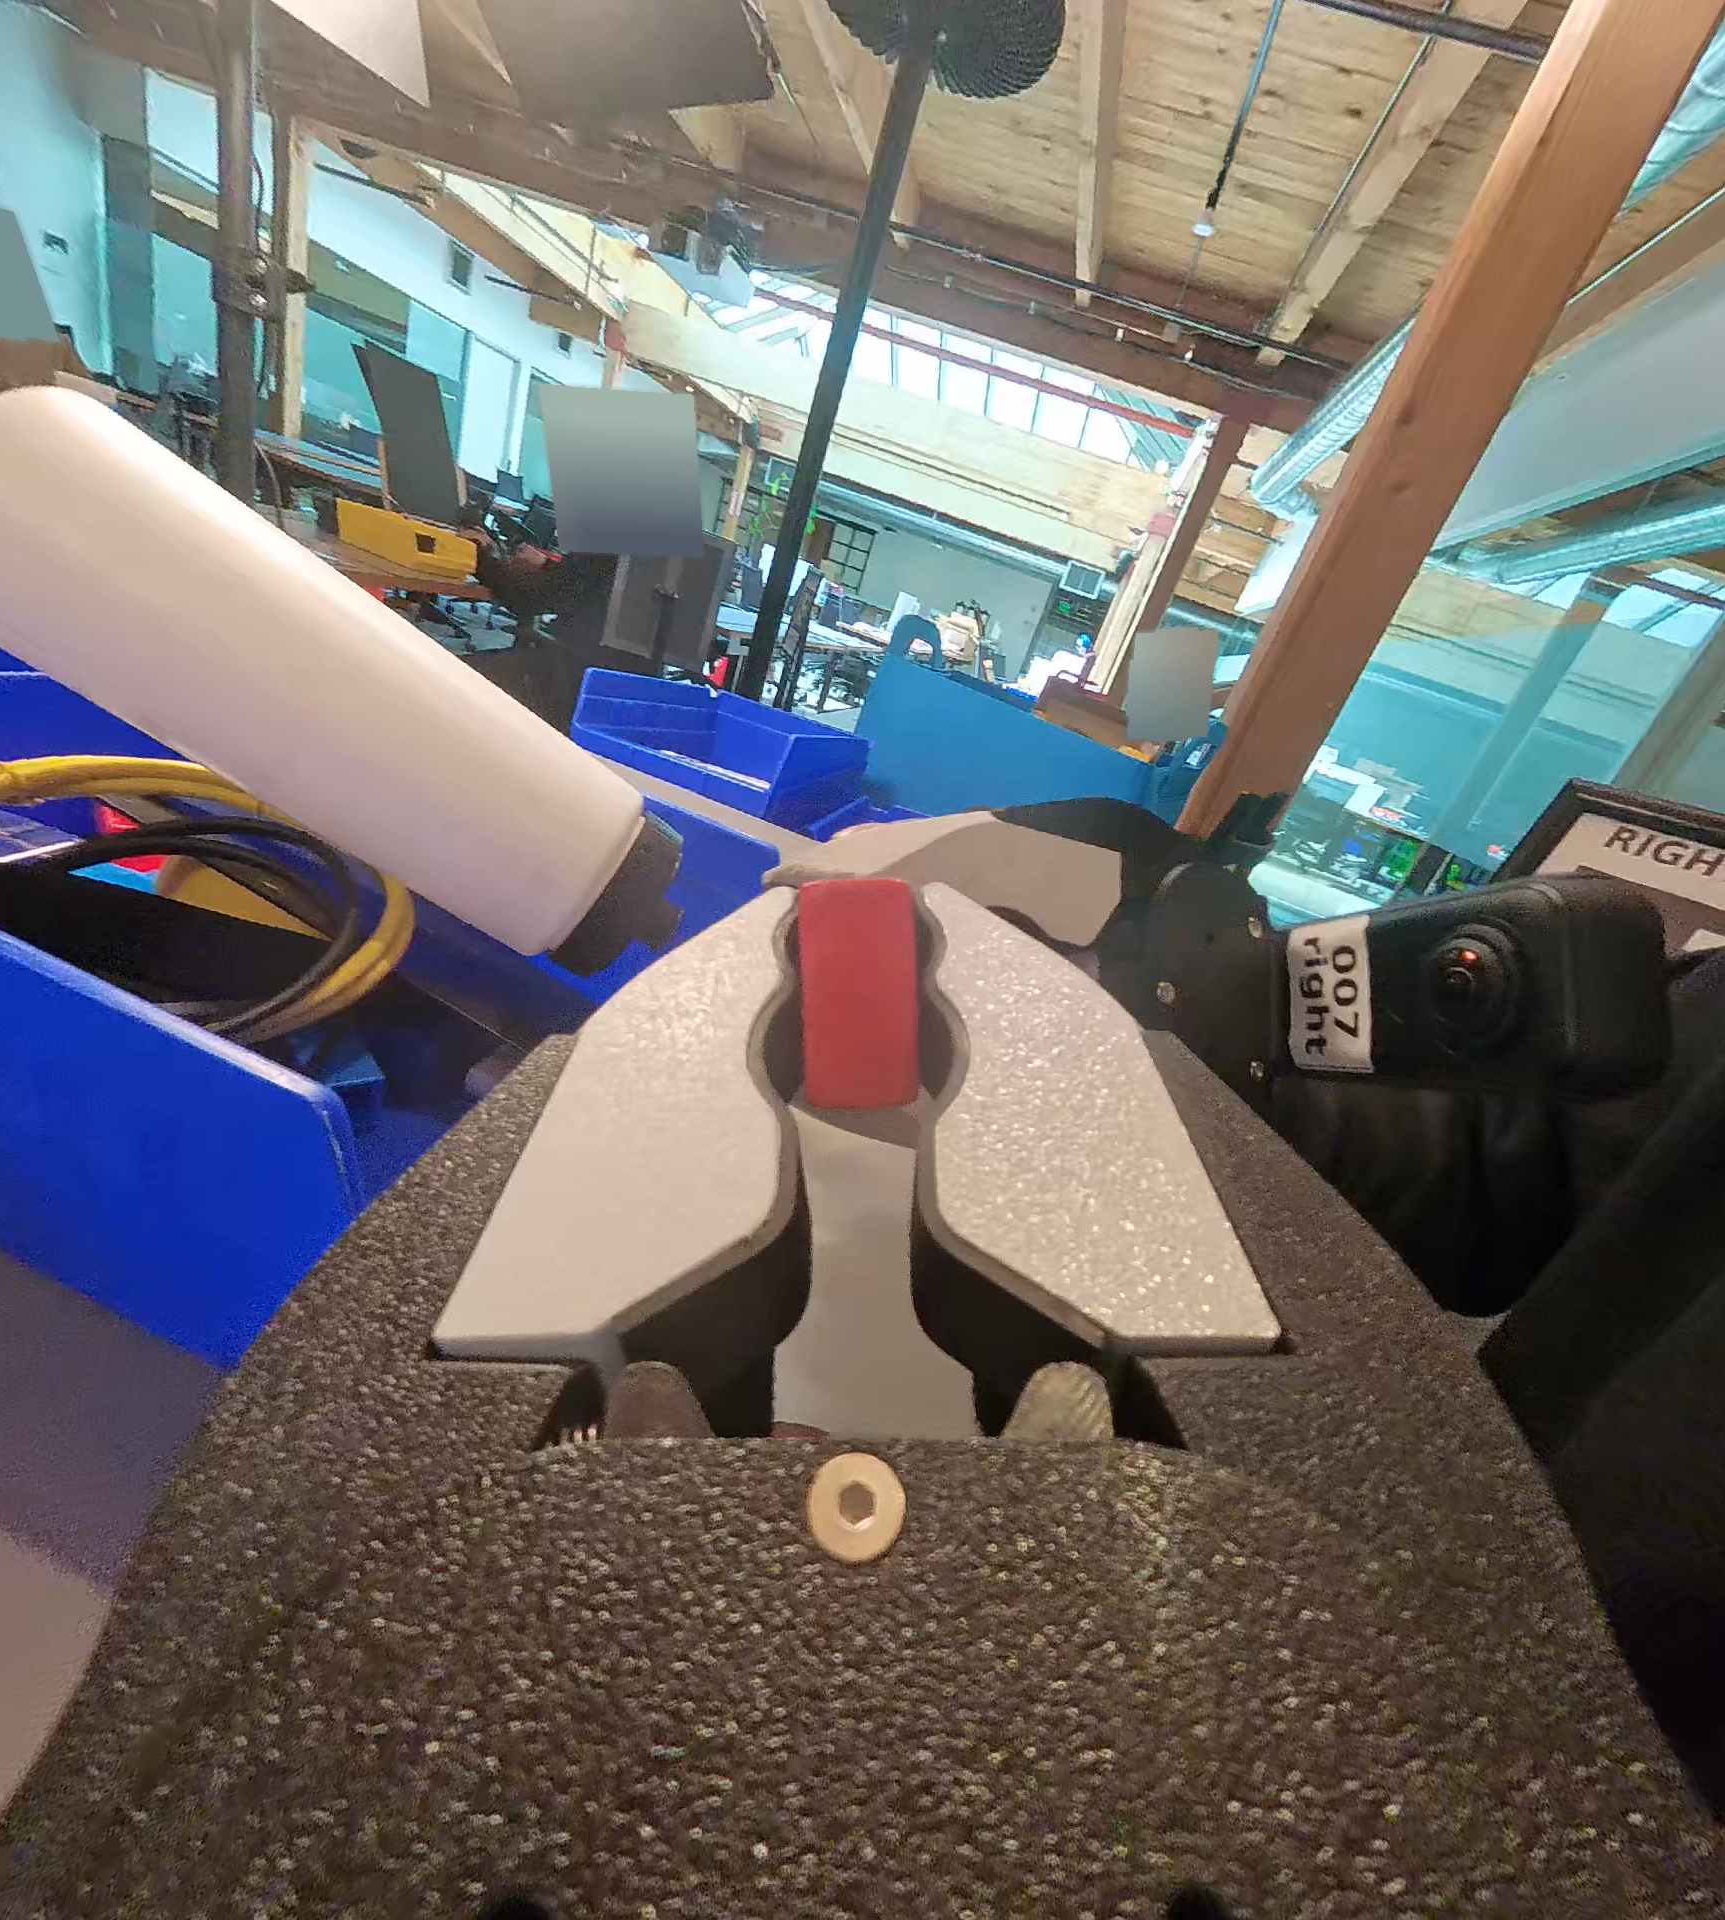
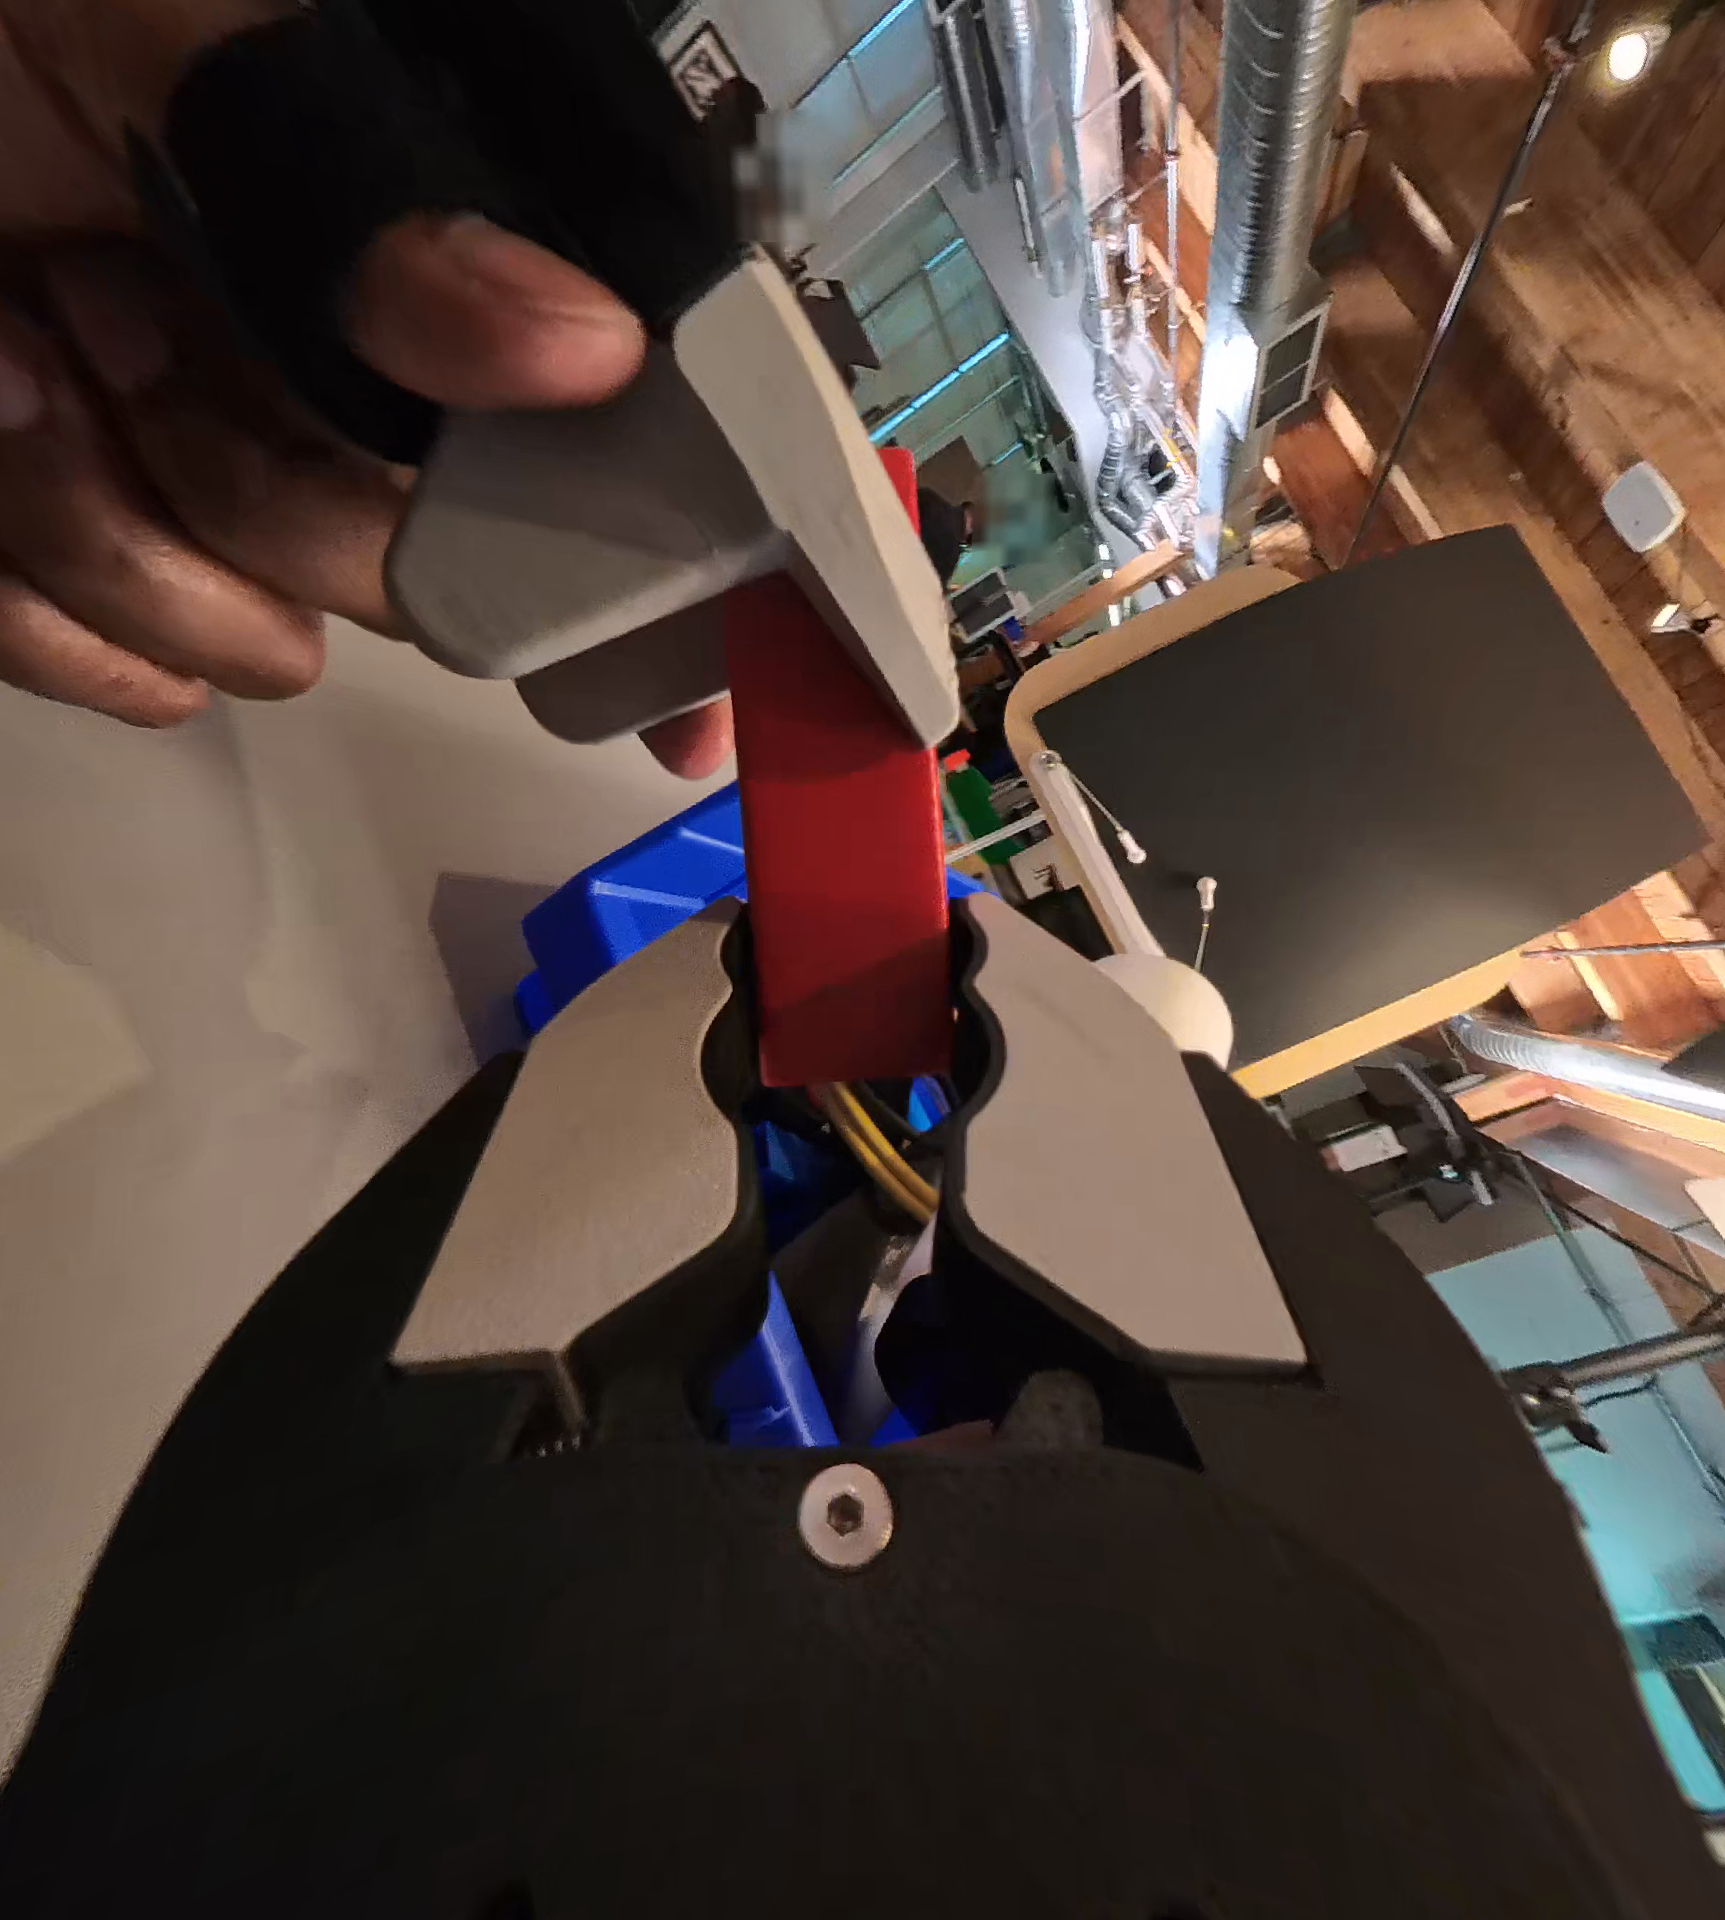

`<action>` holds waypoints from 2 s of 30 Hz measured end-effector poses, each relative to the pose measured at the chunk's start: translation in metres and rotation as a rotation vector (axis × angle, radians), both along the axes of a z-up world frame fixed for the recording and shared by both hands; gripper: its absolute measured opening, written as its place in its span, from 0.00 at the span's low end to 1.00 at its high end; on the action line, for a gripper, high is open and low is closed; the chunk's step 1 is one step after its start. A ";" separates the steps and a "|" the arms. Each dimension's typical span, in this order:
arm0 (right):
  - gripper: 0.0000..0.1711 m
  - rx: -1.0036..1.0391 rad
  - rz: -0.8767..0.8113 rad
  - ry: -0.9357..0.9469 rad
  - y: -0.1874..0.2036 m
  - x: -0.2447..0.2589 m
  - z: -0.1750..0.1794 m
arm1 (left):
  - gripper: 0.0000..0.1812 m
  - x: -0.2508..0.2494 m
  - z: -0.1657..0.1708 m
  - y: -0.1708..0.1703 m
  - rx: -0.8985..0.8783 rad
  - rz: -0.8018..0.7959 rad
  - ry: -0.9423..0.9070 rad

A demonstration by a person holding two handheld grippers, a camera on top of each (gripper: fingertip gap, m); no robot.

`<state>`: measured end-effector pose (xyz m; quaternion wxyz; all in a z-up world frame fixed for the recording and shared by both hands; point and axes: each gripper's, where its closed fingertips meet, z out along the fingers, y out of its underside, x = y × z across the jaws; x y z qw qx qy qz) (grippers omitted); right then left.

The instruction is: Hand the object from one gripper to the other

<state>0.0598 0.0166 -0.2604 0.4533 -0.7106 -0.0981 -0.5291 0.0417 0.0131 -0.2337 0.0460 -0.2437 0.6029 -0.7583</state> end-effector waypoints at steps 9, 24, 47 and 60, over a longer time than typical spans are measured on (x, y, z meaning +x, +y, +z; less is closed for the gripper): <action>0.20 0.229 0.486 0.960 0.007 -0.034 -0.008 | 0.43 -0.019 0.012 0.006 0.129 -0.078 -0.238; 0.35 0.411 0.350 0.832 0.001 -0.005 0.004 | 0.20 0.008 0.016 0.022 0.013 0.104 -0.068; 0.25 0.410 0.469 1.131 0.015 -0.023 -0.008 | 0.10 0.004 0.006 0.008 0.010 0.026 0.012; 0.23 0.169 0.123 0.471 0.011 -0.008 -0.012 | 0.15 0.011 0.008 0.012 -0.167 0.000 0.161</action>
